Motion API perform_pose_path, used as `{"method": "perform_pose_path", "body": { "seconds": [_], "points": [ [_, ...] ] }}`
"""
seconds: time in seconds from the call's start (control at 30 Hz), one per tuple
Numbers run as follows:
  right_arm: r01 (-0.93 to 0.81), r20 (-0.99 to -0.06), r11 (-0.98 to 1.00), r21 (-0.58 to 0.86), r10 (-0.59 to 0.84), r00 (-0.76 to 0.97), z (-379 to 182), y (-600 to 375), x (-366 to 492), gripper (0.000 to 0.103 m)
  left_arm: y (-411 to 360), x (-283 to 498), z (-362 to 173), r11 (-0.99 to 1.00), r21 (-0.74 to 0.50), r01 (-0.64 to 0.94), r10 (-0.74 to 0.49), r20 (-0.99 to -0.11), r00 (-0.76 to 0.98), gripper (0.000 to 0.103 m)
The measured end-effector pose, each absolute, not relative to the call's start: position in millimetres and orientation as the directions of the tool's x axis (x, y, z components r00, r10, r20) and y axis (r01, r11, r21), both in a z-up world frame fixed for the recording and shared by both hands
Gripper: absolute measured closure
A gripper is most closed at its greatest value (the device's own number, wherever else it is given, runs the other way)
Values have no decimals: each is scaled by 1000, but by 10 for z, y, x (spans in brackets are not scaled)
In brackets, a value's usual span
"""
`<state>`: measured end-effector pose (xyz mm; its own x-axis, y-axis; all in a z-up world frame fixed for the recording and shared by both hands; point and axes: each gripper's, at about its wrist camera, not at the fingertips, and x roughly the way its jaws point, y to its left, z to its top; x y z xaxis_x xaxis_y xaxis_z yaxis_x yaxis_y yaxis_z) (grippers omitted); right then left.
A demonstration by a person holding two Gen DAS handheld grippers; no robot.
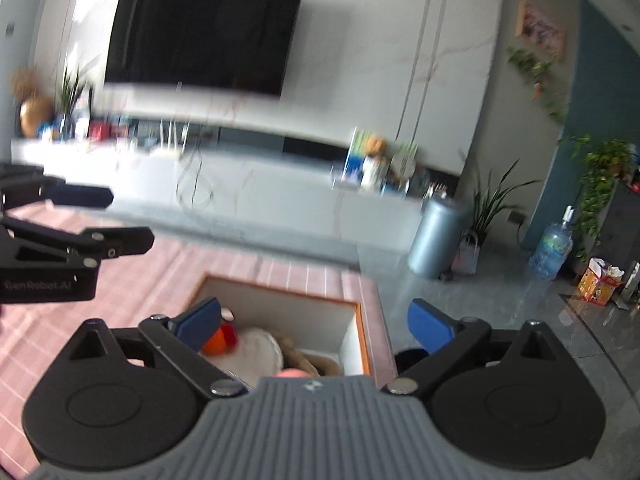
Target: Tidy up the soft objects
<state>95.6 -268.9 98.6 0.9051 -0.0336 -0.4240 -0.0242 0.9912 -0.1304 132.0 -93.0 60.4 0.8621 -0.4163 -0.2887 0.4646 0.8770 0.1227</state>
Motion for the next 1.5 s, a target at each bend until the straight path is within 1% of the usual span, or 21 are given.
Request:
{"method": "perform_pose_path", "body": {
  "seconds": [0.1, 0.2, 0.3, 0.33, 0.37, 0.4, 0.43, 0.53, 0.6, 0.67, 0.73, 0.77, 0.9, 0.97, 1.03, 1.13, 1.5],
  "points": [
    [-5, -391, 997, -80, -27, 920, 997, -2582, 720, 3, -777, 1131, 595, 898, 83, 431, -403, -234, 885, 30],
    [12, -379, 999, -48, -30, 925, 971, -2441, 529, 3, -613, 997, 572, 916, 32, 401, -382, -239, 893, 29],
    [12, -376, 1000, 13, -7, 927, 947, -2339, 353, 3, -407, 868, 604, 936, -1, 352, -342, -236, 910, 29],
    [18, -373, 1000, 22, -9, 928, 933, -2298, 291, 3, -360, 827, 611, 946, 0, 325, -315, -242, 917, 28],
    [25, -369, 999, 21, -15, 929, 914, -2254, 235, 3, -298, 757, 620, 960, 3, 281, -271, -249, 930, 25],
    [33, -364, 999, 14, -26, 931, 886, -2195, 172, 3, -254, 702, 621, 970, 6, 242, -232, -255, 939, 18],
    [43, -356, 999, 3, -38, 934, 852, -2147, 116, 3, -212, 632, 608, 980, 13, 200, -190, -259, 947, 14],
    [92, -337, 996, -18, -92, 937, 736, -2009, -47, 3, -184, 395, 518, 998, 35, 44, -34, -262, 965, 12],
    [117, -335, 993, -25, -118, 935, 638, -1917, -137, 3, -208, 293, 438, 998, 57, -4, 19, -268, 963, 11],
    [109, -353, 994, -30, -112, 929, 553, -1852, -191, 3, -198, 257, 383, 998, 55, -13, 29, -286, 958, 10],
    [108, -374, 994, -32, -112, 920, 466, -1808, -247, 3, -227, 245, 358, 999, 53, -11, 26, -292, 956, 2],
    [108, -384, 994, -35, -113, 916, 428, -1788, -261, 3, -231, 278, 335, 999, 49, -5, 20, -298, 954, 0],
    [107, -419, 993, -47, -117, 901, 290, -1775, -287, 3, -210, 301, 223, 999, 47, 2, 15, -350, 936, 0],
    [114, -426, 992, -47, -124, 896, 231, -1798, -296, 3, -182, 158, 67, 998, 65, 7, 16, -358, 933, 0],
    [132, -434, 990, -44, -138, 890, 161, -1828, -309, 3, -238, 148, -55, 997, 82, 7, 26, -391, 920, 0],
    [153, -461, 988, -34, -151, 874, 85, -1883, -272, 3, -269, 151, -171, 997, 71, 36, -1, -441, 898, 0],
    [151, -501, 988, -41, -151, 852, -48, -1878, -188, 3, -286, 167, -275, 997, 72, 33, 7, -503, 864, 0]
  ]
}}
